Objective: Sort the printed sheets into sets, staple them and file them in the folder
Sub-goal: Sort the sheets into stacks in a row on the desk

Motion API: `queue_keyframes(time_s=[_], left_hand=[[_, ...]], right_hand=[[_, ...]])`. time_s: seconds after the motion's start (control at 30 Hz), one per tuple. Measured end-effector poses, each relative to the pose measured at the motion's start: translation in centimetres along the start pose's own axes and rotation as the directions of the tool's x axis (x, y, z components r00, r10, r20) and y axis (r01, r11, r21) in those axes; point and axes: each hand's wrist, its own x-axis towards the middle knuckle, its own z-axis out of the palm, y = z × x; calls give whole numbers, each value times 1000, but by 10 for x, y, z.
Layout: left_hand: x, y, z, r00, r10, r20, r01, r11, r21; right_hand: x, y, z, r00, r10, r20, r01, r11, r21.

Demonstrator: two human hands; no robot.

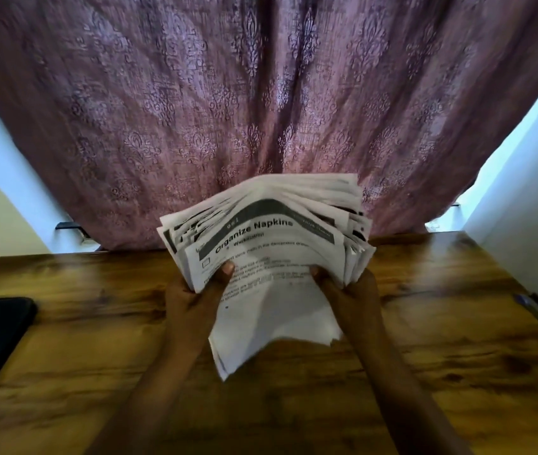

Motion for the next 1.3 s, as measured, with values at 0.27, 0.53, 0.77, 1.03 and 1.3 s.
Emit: queue_keyframes(time_s=[0.27, 0.53, 0.77, 1.03, 1.3], left_hand=[[-47, -75, 1, 989, -141, -33, 145, 949, 281], [-25, -58, -9, 934, -344, 99, 323, 929, 182], [-87, -73, -17, 732, -666, 145, 651, 746, 140], [-124, -106, -25, 656, -749, 90, 707, 652, 275], [-98, -108, -14, 718, -694, -51, 674, 675, 300]], right_hand=[[-35, 52, 34, 976, 202, -88, -209, 974, -87], [2, 43, -3, 927, 373, -44, -375, 915, -147], [-55, 79, -17, 799, 602, 9, -593, 790, -157], [-100, 105, -29, 705, 709, 26, -613, 627, -481], [-83, 107, -44, 708, 706, 19, -571, 589, -572]])
